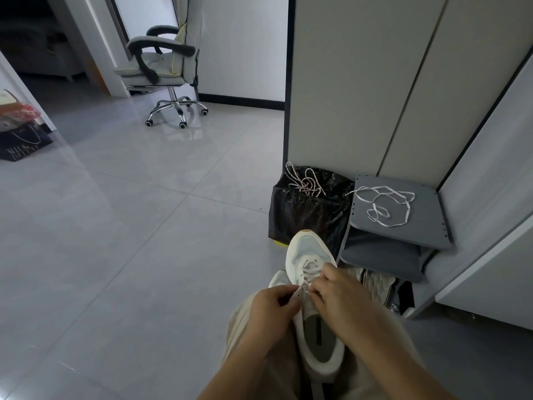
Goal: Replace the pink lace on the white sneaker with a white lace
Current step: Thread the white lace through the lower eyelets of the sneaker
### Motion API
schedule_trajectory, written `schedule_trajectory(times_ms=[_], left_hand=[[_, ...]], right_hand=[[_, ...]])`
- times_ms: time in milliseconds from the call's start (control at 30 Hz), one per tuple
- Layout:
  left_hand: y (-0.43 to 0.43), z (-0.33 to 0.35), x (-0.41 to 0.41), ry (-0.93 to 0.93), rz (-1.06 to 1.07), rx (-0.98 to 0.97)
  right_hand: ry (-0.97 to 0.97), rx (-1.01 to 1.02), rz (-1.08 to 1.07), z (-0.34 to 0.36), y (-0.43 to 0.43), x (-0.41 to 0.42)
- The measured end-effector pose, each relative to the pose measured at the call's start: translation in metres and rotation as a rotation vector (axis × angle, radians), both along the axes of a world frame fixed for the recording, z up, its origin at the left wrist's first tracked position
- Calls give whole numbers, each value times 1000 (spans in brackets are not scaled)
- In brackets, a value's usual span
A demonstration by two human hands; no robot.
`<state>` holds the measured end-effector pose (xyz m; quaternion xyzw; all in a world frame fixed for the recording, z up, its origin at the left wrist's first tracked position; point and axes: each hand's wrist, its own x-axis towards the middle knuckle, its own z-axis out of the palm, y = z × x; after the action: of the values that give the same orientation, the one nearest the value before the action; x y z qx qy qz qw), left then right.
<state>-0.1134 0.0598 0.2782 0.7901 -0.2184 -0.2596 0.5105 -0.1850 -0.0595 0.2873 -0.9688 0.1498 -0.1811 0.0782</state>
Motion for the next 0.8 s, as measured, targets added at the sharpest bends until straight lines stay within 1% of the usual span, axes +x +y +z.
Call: schedule_trajectory(times_ms=[100,267,433,533,600,700,733,800], left_hand=[[2,-2,3,-3,-12,-16],[3,-3,4,-30,-42,-6],[5,2,-1,-122,-57,5],[7,2,-1,-91,-71,9],[5,1,8,-32,-67,-5],[-3,5,15,181,6,-70],[-7,5,17,231,20,-78],[-9,6,19,267,54,-88]], right_hand=[[-21,-34,-16,0,2,2],[-93,-9,-19,-8,0,0],[-77,-135,34,-8,2,7],[-44,-162,61,-10,3,11],[-44,-115,63,-14,2,12],[-48,14,102,-20,-1,7],[-48,78,113,-20,-3,4],[-87,338,96,-13,-11,-3]])
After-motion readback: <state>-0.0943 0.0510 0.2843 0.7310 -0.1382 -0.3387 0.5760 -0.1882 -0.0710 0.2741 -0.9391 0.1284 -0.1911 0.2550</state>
